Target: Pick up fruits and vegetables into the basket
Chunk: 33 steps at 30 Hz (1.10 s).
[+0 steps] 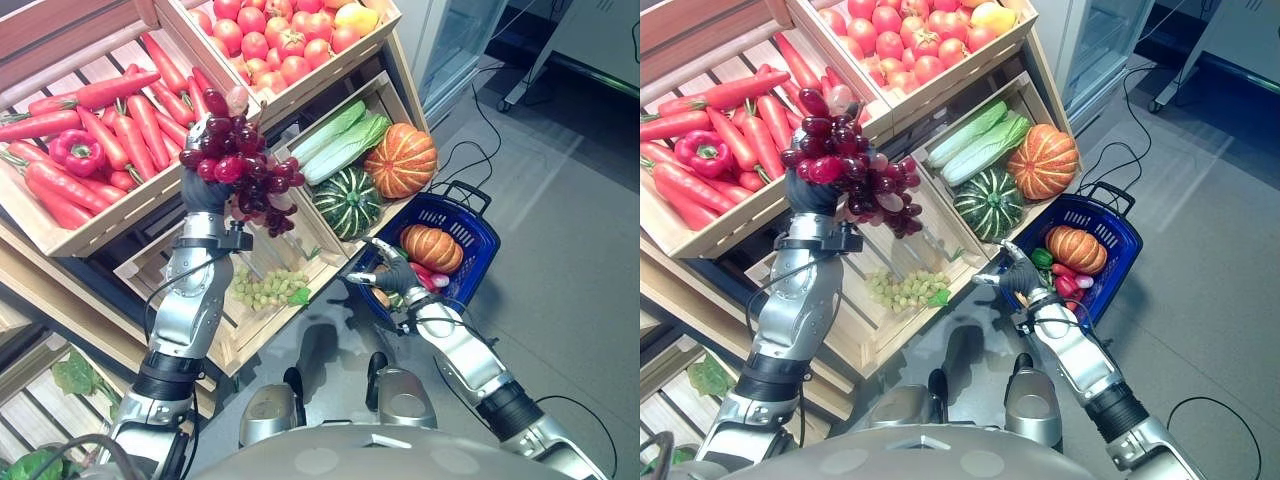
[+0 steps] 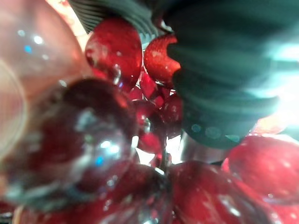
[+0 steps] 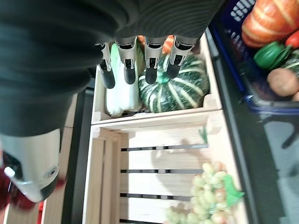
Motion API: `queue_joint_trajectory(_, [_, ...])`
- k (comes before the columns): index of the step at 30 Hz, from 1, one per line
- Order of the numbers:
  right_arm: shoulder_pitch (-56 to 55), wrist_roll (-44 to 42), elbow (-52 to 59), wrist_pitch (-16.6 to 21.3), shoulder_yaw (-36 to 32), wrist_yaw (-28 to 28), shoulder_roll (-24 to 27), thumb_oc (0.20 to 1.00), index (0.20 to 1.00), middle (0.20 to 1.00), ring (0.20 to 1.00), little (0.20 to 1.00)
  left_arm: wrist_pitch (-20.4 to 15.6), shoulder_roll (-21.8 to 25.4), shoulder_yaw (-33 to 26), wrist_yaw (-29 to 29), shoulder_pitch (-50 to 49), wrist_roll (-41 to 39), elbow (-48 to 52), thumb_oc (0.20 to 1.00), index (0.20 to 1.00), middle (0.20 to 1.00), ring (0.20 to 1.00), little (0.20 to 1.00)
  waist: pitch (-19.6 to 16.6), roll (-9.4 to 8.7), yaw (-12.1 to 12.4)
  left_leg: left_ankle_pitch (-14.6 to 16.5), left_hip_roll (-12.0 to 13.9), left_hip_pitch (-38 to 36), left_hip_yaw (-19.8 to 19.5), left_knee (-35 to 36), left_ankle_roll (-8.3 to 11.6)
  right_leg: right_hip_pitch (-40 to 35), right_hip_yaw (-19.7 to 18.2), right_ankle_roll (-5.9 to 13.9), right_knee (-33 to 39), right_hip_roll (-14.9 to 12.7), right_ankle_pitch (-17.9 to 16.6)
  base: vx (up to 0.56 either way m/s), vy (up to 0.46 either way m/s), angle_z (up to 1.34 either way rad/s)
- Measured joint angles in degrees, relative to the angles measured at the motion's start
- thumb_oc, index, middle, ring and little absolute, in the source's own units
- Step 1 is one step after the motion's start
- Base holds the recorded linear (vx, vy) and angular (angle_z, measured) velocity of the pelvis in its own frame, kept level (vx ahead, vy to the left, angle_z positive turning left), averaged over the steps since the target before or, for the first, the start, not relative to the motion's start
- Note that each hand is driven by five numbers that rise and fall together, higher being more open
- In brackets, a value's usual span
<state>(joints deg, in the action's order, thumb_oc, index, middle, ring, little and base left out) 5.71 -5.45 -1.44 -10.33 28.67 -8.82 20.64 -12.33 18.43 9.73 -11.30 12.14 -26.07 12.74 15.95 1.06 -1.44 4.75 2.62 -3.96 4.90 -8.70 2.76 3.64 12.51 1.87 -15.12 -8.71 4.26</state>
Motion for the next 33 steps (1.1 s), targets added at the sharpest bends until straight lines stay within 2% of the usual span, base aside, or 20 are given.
queue_joint_trajectory(3, [2.7, 0.0, -0.2, 0.6, 2.0, -0.7, -1.5, 1.0, 1.0, 1.0, 1.0, 1.0, 0.3, -0.4, 2.0, 0.5, 1.4, -1.5, 0.0, 0.2, 0.2, 0.2, 0.2, 0.2, 0.3, 0.45, 0.3, 0.0, 0.0, 0.0, -0.1, 0.0, 0.0, -0.1, 0.1, 0.01, 0.0, 0.0, 0.0, 0.0, -0.004, 0.01])
queue_joint_trajectory(11, [9.3, -0.1, -0.5, 1.5, 6.5, -0.8, -1.9, 1.0, 1.0, 1.0, 1.0, 1.0, 2.6, -3.4, 6.6, 1.0, 3.6, -5.7, 0.0, 0.2, 0.2, 0.2, 0.2, 0.2, 0.8, 1.08, 1.6, 0.0, 0.1, -0.3, -0.8, 0.1, 0.05, -0.9, 0.9, 0.01, 0.2, 0.0, 0.0, 0.01, -0.032, 0.05])
queue_joint_trajectory(16, [10.7, -0.4, -0.3, 4.4, 7.1, -2.8, -2.5, 1.0, 1.0, 1.0, 1.0, 1.0, 3.5, -3.6, 8.1, 1.6, 3.7, -6.5, 0.0, 0.2, 0.2, 0.2, 0.2, 0.2, 0.9, 0.96, 2.0, 0.0, 0.0, -0.2, -0.8, 0.0, 0.05, -1.0, 1.0, 0.01, 0.1, -0.1, 0.0, 0.0, 0.0, 0.0])
queue_joint_trajectory(23, [10.7, -0.2, 2.2, 7.7, 7.0, -5.4, -1.7, 1.0, 1.0, 1.0, 1.0, 1.0, 4.0, -3.6, 8.4, 1.7, 3.7, -8.8, 0.0, 0.2, 0.2, 0.2, 0.2, 0.2, 0.9, 0.92, 2.1, 0.0, 0.0, -0.2, -0.9, 0.0, 0.04, -1.0, 1.0, 0.02, 0.2, -0.1, 0.0, 0.0, 0.0, 0.0])
queue_joint_trajectory(33, [10.8, -0.1, 3.0, 8.0, 7.0, -9.5, -1.5, 1.0, 1.0, 1.0, 1.0, 1.0, 4.0, -3.6, 8.5, 1.6, 3.7, -10.7, 0.0, 0.2, 0.2, 0.2, 0.2, 0.2, 1.1, 0.6, 2.8, 0.0, 0.0, 0.1, -1.2, 0.0, 0.05, -0.9, 1.3, 0.02, 0.3, -0.1, 0.0, 0.0, -0.001, 0.01])
